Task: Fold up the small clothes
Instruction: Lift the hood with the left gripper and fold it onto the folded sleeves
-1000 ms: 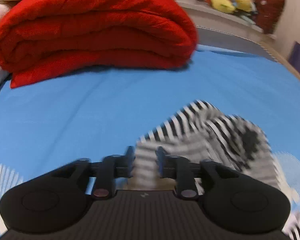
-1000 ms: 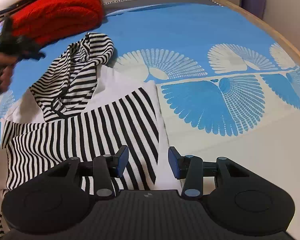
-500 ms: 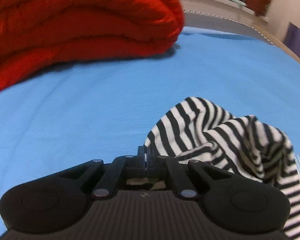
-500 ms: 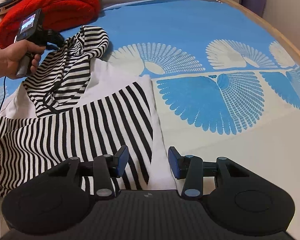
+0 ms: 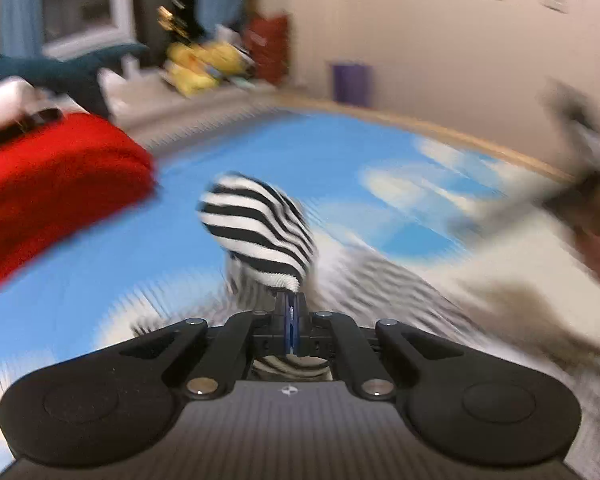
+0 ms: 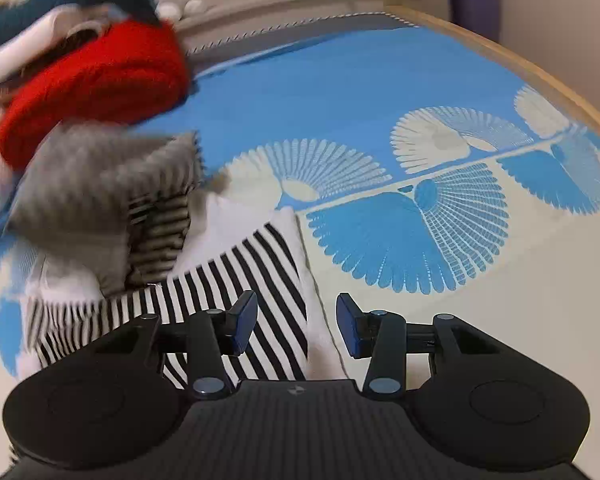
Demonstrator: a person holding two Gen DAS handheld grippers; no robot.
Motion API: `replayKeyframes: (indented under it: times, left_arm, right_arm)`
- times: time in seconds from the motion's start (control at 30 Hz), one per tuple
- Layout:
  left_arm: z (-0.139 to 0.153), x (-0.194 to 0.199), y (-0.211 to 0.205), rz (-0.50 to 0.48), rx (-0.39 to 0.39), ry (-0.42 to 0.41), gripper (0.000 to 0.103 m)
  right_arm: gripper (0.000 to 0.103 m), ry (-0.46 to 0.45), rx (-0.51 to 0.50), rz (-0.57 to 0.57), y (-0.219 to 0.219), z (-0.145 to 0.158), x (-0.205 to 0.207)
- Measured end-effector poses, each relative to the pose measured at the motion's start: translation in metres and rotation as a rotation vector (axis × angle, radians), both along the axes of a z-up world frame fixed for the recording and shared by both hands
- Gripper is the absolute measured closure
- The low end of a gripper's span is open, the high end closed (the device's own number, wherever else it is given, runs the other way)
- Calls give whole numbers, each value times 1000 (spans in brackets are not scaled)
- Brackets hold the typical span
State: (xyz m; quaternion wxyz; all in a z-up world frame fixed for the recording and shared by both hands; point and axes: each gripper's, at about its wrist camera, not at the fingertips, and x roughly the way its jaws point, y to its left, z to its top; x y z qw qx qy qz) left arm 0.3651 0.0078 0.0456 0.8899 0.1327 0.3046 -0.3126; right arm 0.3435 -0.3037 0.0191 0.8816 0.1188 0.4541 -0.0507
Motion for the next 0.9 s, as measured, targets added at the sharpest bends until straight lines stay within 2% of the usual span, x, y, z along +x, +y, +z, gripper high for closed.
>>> replayKeyframes:
  times: [0.03, 0.07, 0.1, 0.13, 0.17, 0.23, 0.3, 0.33, 0.37, 0.43, 0.47, 0.53, 0.57, 0.6, 0.7, 0.73, 0.77, 0.8, 0.83, 0.87, 0.9]
  left_arm:
    - [-1, -27, 2, -42, 17, 53, 96]
    - [-3, -54, 5, -51, 33, 74, 96]
    - [-2, -73, 10, 2, 30, 71, 95]
    - [-1, -81, 18, 79, -4, 74, 85]
    - [2, -82, 28, 181, -77, 97, 80]
    - [5, -80, 54, 396, -255, 128, 78]
    - [-5, -72, 78, 575, -435, 174, 73]
    - [-19, -66, 88, 661, -503, 239, 73]
    - [-29, -58, 91, 726, -520, 309, 73]
    - [-60, -27, 87, 835, -495, 490, 73]
    - [-73, -16, 89, 845, -472, 565, 71]
    - [-94, -12, 85, 861, -448, 657, 66]
    - [-101, -20, 85, 856, -447, 681, 60]
    - [-107, -21, 83, 847, -434, 700, 58]
    - [-120, -22, 78, 838, -400, 724, 59]
    - [-123, -22, 76, 836, -397, 740, 63]
    - [-126, -22, 76, 833, -400, 752, 84]
    - [-126, -23, 77, 821, -408, 751, 97]
    - [-123, -24, 76, 796, -404, 739, 101]
    - [-119, -20, 74, 778, -401, 710, 101]
    - [-105, -21, 75, 765, -401, 656, 101]
  right_arm:
    - [57, 1, 17, -15, -2, 1, -1]
    - [56, -3, 38, -26, -3, 3, -2]
    - [56, -17, 57, -32, -4, 5, -4]
    - [55, -29, 67, -33, -3, 7, -5]
    - [53, -33, 72, -25, -1, 8, -5]
    - [52, -27, 101, -19, 2, 5, -4]
    - [51, 2, 137, -9, 8, -1, -2]
    - [51, 22, 165, 1, 11, -6, 0]
    - [51, 45, 202, 3, 13, -11, 2]
    - [51, 103, 264, -8, 14, -24, 3]
    - [51, 137, 280, -10, 16, -32, 3]
    - [51, 189, 268, -11, 21, -44, 4]
    - [51, 206, 252, -17, 21, -50, 4]
    - [51, 217, 236, -25, 22, -55, 5]
    - [51, 237, 204, -40, 21, -65, 13]
    - [51, 246, 205, -45, 21, -68, 16]
    - [52, 251, 212, -48, 20, -71, 16]
    - [52, 255, 219, -46, 20, -73, 19]
    - [57, 259, 221, -43, 21, -75, 20]
    - [72, 258, 223, -35, 23, -75, 22]
    - [82, 250, 232, -29, 24, -75, 23]
